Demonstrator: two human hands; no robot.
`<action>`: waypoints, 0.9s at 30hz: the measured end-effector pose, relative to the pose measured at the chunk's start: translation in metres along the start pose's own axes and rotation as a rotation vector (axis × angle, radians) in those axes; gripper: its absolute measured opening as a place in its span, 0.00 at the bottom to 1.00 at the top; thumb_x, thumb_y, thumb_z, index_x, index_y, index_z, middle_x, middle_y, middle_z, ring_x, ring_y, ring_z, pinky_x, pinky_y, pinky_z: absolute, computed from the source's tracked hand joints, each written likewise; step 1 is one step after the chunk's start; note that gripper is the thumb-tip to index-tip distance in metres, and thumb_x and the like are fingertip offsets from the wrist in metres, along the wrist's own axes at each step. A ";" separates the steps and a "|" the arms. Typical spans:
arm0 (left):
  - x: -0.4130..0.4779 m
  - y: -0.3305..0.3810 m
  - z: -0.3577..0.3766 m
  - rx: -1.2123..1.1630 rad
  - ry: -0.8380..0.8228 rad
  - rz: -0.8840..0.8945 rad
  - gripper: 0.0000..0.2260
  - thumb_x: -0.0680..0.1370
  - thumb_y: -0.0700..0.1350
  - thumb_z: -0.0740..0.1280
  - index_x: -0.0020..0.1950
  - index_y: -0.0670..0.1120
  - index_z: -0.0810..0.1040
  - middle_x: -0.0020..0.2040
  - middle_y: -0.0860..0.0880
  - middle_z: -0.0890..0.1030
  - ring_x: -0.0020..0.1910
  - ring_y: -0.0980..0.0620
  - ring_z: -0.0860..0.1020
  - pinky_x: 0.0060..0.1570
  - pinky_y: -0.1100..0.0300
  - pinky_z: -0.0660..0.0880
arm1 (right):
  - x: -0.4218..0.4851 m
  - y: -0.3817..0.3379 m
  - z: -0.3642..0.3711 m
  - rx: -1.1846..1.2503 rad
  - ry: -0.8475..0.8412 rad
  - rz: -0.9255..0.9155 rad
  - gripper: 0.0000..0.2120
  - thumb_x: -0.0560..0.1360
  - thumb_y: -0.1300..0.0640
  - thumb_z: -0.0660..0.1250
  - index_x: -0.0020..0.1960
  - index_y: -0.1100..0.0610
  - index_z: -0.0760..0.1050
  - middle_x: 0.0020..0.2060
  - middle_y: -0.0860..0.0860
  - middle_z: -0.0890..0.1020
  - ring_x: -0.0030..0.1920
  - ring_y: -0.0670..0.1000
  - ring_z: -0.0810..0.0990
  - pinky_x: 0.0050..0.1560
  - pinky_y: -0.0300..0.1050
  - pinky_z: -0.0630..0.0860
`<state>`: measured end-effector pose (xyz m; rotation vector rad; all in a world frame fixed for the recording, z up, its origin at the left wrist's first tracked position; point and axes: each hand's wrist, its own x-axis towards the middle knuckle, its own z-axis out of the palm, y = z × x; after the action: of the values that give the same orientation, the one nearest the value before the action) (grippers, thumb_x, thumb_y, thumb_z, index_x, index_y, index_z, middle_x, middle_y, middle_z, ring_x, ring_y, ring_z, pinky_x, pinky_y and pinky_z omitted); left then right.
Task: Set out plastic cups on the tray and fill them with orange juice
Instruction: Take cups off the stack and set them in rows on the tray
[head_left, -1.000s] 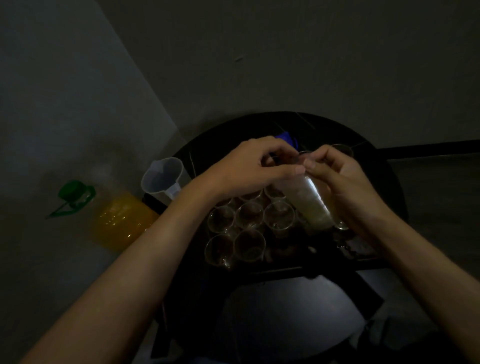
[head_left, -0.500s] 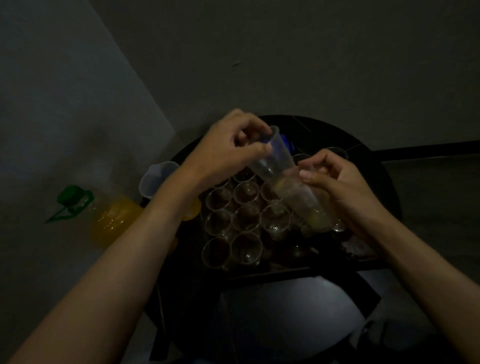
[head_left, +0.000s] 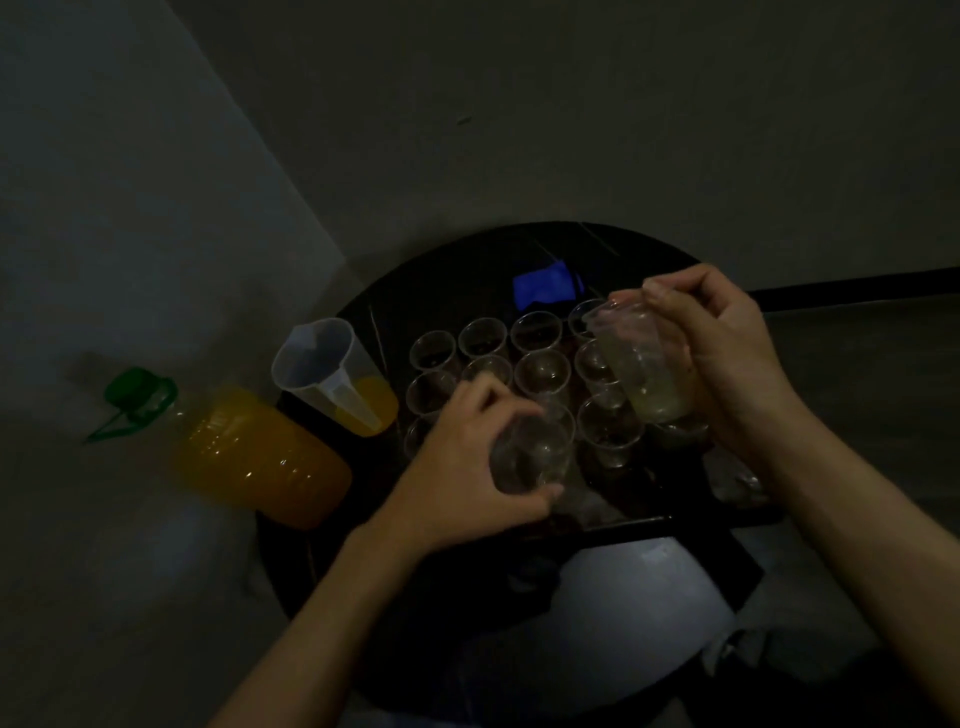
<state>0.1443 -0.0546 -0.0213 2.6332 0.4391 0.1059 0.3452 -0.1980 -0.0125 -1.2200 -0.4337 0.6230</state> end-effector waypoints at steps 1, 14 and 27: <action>-0.002 -0.001 0.010 0.028 0.002 0.006 0.32 0.67 0.64 0.75 0.68 0.58 0.72 0.61 0.60 0.63 0.62 0.61 0.64 0.63 0.62 0.67 | 0.000 0.000 0.000 0.000 0.004 0.000 0.24 0.63 0.44 0.75 0.54 0.56 0.76 0.55 0.58 0.84 0.56 0.55 0.84 0.61 0.60 0.78; -0.006 -0.017 0.068 0.265 0.152 0.029 0.36 0.66 0.69 0.73 0.67 0.50 0.74 0.60 0.53 0.73 0.58 0.53 0.69 0.59 0.54 0.71 | -0.001 0.000 -0.003 -0.028 -0.007 -0.002 0.21 0.66 0.45 0.73 0.54 0.55 0.76 0.55 0.56 0.84 0.55 0.54 0.85 0.58 0.58 0.80; -0.004 -0.020 0.079 0.340 0.212 0.027 0.33 0.66 0.70 0.70 0.62 0.50 0.78 0.57 0.52 0.76 0.54 0.52 0.71 0.53 0.55 0.72 | -0.003 -0.001 -0.001 -0.023 -0.006 0.007 0.19 0.67 0.46 0.71 0.54 0.55 0.75 0.53 0.54 0.85 0.53 0.52 0.85 0.53 0.51 0.82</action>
<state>0.1467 -0.0731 -0.1008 2.9761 0.5321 0.3506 0.3444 -0.2010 -0.0116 -1.2423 -0.4435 0.6290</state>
